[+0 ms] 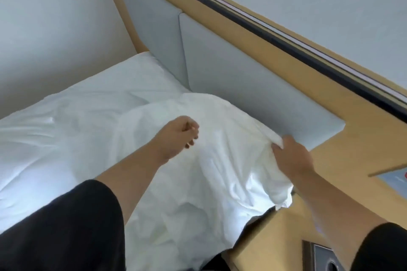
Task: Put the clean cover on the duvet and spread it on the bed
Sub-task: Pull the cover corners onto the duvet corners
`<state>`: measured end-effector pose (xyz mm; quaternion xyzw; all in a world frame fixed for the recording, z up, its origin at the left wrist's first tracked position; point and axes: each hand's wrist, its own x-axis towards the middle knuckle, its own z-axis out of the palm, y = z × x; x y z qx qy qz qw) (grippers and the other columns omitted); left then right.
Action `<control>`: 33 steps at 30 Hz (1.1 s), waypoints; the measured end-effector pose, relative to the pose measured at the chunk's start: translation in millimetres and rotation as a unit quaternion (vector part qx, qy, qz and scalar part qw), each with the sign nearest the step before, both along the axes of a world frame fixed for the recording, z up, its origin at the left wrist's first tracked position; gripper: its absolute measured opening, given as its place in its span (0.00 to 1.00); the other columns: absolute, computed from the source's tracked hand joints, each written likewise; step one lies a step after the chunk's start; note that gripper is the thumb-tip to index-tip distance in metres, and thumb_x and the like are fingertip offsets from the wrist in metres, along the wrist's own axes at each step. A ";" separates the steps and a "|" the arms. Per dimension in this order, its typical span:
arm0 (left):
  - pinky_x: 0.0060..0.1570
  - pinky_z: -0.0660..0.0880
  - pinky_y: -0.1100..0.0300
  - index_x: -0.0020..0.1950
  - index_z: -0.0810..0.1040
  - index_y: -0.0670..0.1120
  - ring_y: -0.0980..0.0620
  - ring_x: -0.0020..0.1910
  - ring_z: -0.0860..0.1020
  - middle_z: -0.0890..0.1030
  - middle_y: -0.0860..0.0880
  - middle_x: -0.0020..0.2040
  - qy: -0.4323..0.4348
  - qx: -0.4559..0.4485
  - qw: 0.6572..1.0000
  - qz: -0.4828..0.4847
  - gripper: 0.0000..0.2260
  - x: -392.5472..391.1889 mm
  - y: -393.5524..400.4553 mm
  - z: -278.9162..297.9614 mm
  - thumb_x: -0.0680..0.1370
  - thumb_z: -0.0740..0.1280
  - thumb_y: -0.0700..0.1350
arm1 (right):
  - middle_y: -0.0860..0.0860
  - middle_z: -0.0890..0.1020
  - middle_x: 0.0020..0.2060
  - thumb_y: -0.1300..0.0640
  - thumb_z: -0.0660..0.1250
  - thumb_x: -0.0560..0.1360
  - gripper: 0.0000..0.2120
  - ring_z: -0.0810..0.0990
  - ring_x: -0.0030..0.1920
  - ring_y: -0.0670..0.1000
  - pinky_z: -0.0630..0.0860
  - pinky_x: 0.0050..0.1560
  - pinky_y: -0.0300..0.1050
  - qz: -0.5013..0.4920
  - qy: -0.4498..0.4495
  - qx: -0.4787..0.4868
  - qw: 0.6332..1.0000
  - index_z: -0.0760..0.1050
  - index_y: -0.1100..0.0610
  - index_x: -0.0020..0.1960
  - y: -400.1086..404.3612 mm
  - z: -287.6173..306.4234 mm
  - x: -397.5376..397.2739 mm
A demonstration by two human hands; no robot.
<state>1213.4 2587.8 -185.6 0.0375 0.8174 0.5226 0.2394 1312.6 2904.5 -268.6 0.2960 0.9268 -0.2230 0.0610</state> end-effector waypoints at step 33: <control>0.50 0.74 0.54 0.58 0.73 0.50 0.48 0.55 0.77 0.78 0.51 0.55 -0.308 -0.217 0.867 0.325 0.22 401.8 -318.9 -319.3 0.71 0.76 0.58 | 0.50 0.86 0.57 0.43 0.75 0.73 0.25 0.81 0.60 0.53 0.76 0.56 0.52 -0.278 -0.285 -0.559 0.727 0.76 0.50 0.67 -362.1 -307.7 249.3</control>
